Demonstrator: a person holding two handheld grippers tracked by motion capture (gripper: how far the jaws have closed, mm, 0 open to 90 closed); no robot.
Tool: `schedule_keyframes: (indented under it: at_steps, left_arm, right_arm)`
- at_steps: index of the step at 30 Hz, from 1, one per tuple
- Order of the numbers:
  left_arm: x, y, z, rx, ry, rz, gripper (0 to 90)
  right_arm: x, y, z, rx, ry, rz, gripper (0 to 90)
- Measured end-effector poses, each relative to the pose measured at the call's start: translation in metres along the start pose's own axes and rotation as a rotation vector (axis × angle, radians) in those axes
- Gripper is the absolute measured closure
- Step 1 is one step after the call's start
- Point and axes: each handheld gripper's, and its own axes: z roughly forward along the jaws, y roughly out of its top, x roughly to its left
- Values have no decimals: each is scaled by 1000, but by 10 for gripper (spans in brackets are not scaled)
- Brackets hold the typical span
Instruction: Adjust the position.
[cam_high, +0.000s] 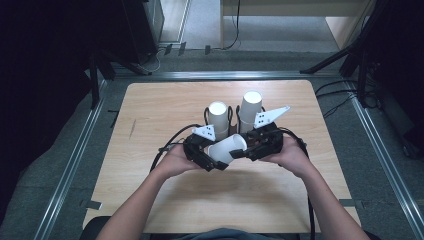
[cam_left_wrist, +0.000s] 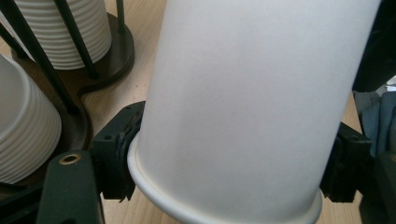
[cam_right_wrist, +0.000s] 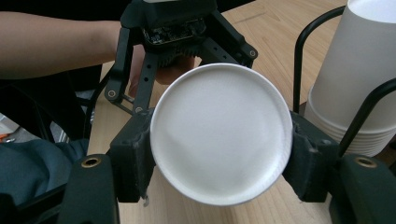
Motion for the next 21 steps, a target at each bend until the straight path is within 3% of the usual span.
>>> schedule_keyframes:
  at_steps: [4,6,8,11,21]
  left_arm:
    - [0,1,-2,18,-5,3,248]
    - [1,1,-5,17,-5,-4,248]
    - [2,1,-10,18,3,-11,248]
    - [2,0,-18,12,4,-20,248]
    - [7,2,-32,63,20,-22,247]
  right_arm:
    - [0,0,0,12,8,-2,336]
    - [0,-1,1,10,13,-1,255]
    - [1,0,0,11,-1,-2,242]
    - [1,-1,1,27,-10,-6,240]
    - [0,-9,10,101,-37,-49,248]
